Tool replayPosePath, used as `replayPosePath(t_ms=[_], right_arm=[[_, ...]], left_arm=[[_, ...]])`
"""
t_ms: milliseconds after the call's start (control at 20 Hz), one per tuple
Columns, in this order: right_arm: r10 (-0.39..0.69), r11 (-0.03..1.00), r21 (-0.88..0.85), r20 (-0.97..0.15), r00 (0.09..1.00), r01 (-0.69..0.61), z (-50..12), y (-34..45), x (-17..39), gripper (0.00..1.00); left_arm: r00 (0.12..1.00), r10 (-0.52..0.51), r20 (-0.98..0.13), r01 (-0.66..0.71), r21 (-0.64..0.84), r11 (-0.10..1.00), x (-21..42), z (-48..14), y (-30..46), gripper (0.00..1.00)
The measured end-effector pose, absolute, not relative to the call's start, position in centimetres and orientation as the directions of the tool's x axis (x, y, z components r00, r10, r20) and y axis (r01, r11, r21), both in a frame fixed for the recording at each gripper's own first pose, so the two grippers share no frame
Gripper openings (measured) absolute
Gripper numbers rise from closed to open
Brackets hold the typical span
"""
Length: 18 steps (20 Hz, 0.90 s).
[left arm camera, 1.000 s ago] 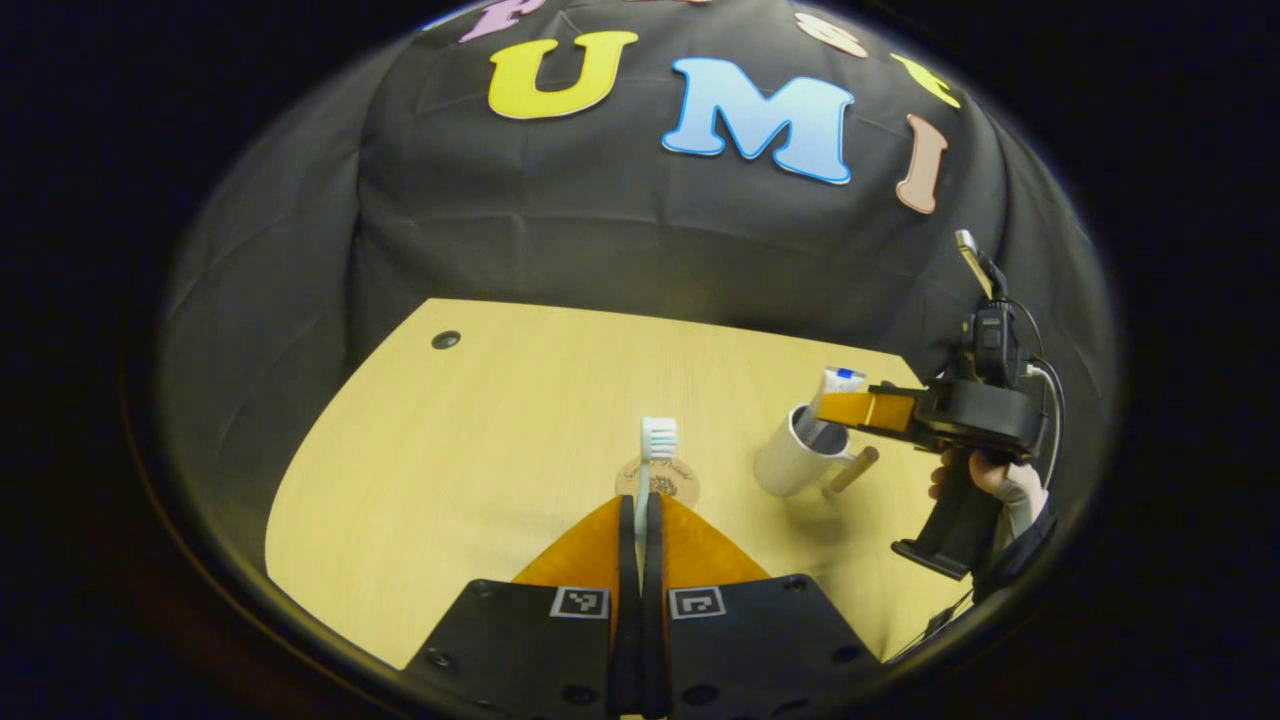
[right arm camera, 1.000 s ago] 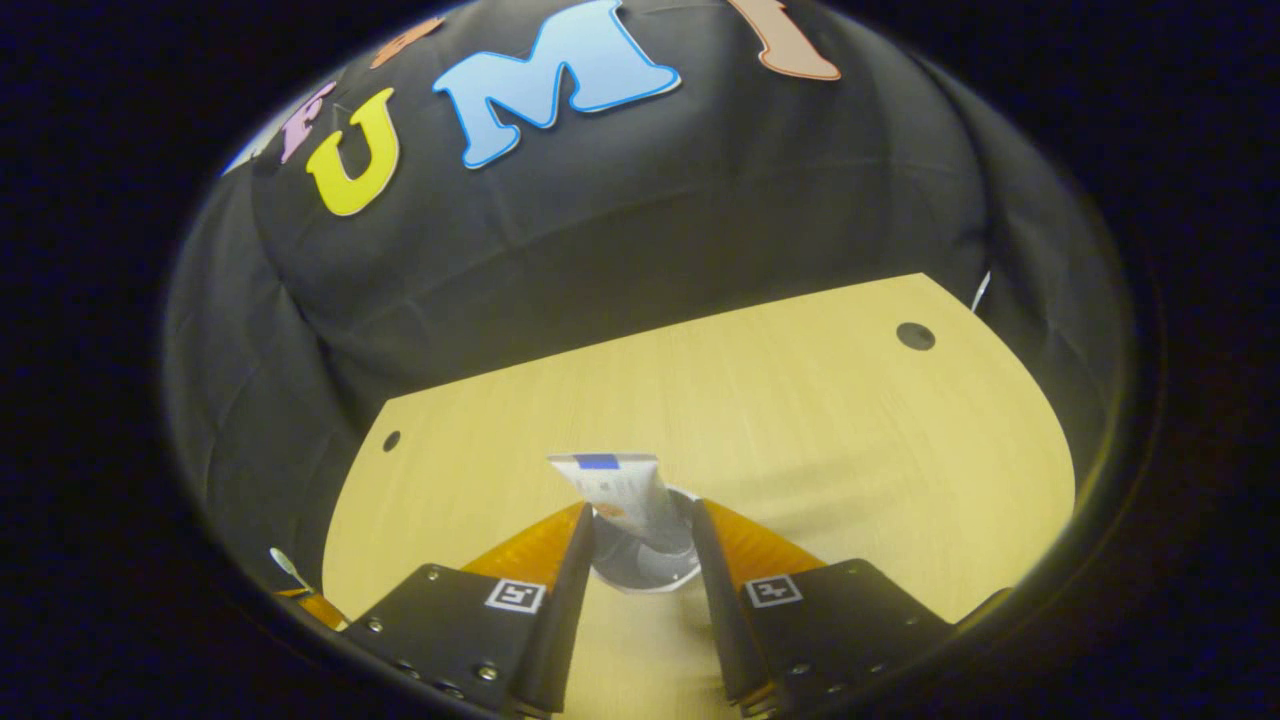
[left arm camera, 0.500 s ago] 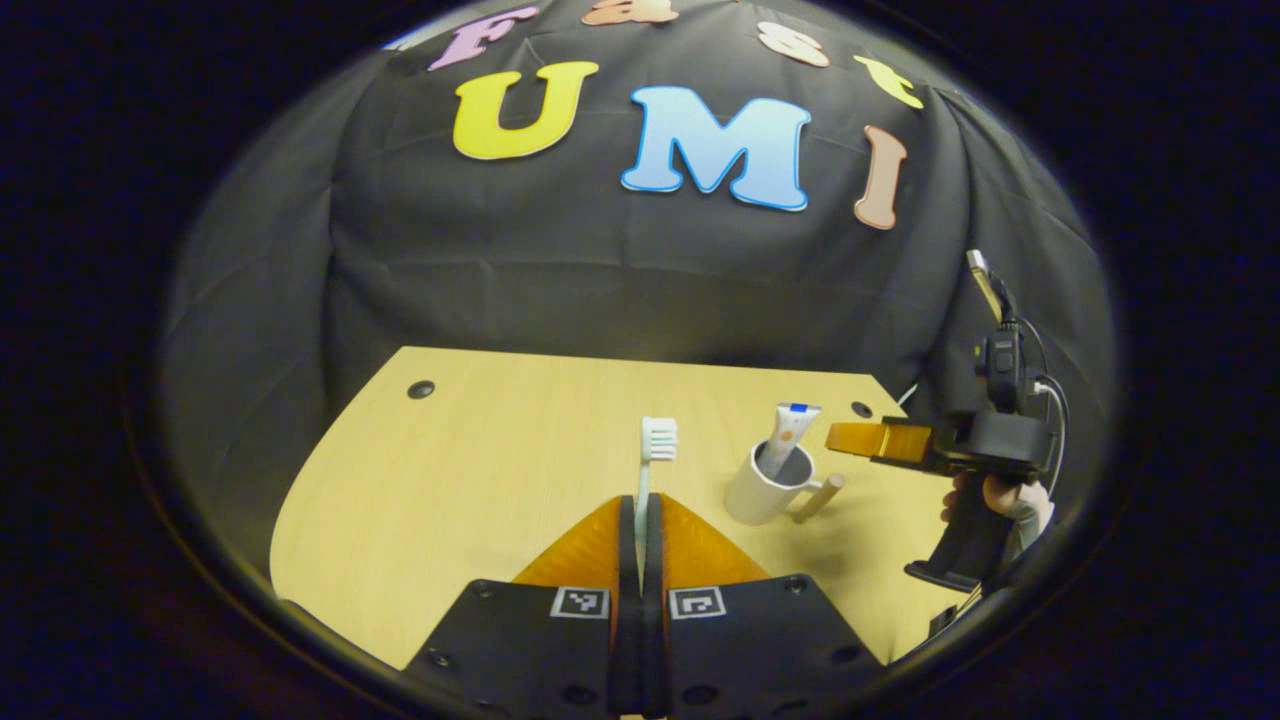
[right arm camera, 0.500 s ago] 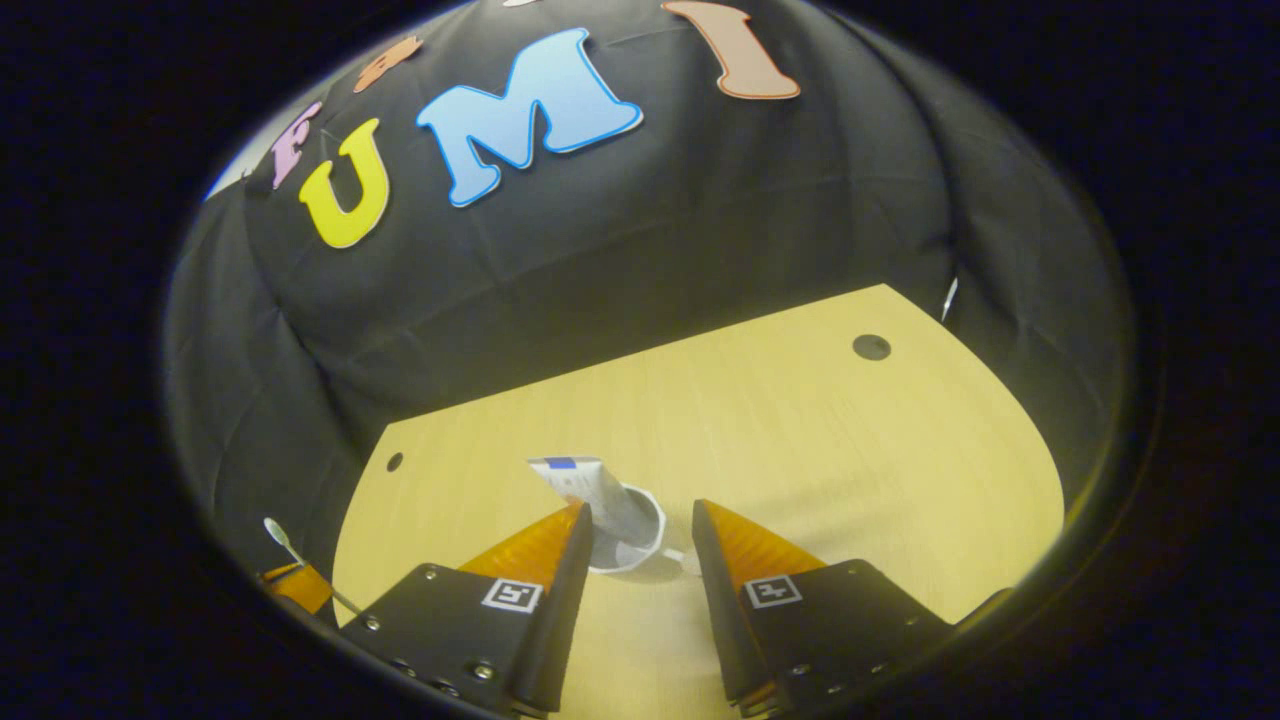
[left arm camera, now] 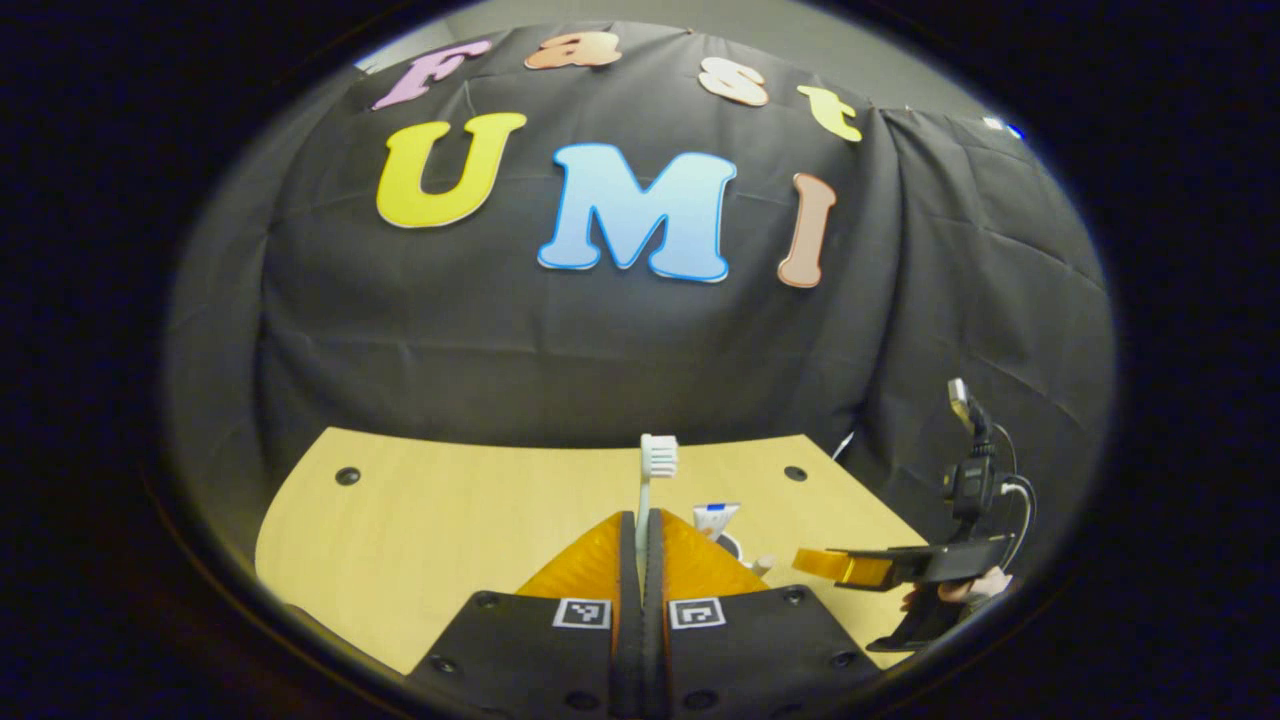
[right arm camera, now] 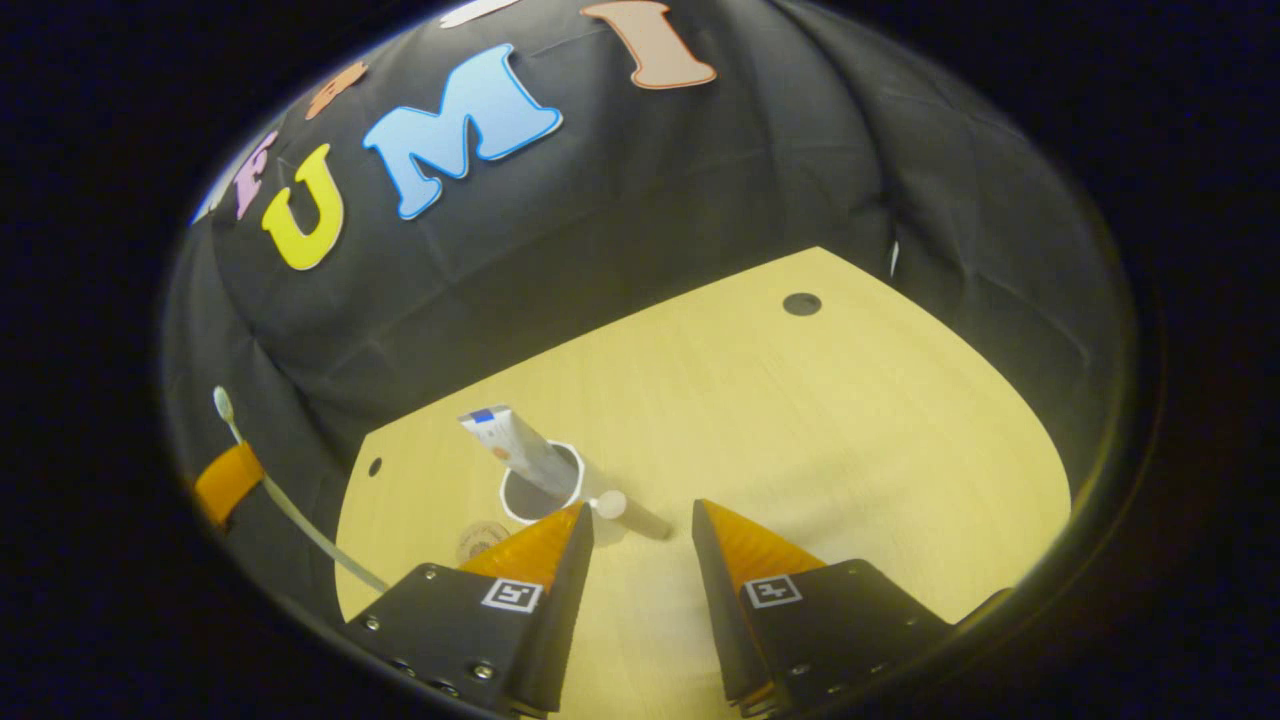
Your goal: Put the toothbrush and toothpaste on the desktop into the cup, then pick up the cup and place it on the coaster on the desktop.
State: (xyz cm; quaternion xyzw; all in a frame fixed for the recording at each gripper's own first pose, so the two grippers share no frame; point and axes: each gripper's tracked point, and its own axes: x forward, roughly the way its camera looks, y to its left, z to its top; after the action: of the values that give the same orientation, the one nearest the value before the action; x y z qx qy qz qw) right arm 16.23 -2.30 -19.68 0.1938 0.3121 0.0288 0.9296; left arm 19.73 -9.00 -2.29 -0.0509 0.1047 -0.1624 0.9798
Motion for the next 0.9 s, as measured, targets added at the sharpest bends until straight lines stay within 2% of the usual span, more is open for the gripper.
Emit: replayPosePath(t_ms=[200, 500, 900], right_arm=[[0.152, 0.905, 0.408, -0.581, 0.799, 0.125, -20.7, -4.2, 15.2, 0.59], [0.113, 0.88, 0.43, -0.602, 0.79, 0.202, -21.9, -7.1, 14.2, 0.57], [0.074, 0.857, 0.431, -0.645, 0.761, 0.282, -23.5, -10.5, 11.6, 0.59]], left_arm=[[0.911, -0.375, -0.174, 0.362, -0.102, 0.926, 22.2, -1.2, -12.0, 0.07], [0.876, -0.457, -0.153, 0.439, -0.138, 0.888, 25.1, -0.9, -17.0, 0.07], [0.875, -0.453, -0.171, 0.417, -0.21, 0.884, 28.8, -3.4, -19.1, 0.07]])
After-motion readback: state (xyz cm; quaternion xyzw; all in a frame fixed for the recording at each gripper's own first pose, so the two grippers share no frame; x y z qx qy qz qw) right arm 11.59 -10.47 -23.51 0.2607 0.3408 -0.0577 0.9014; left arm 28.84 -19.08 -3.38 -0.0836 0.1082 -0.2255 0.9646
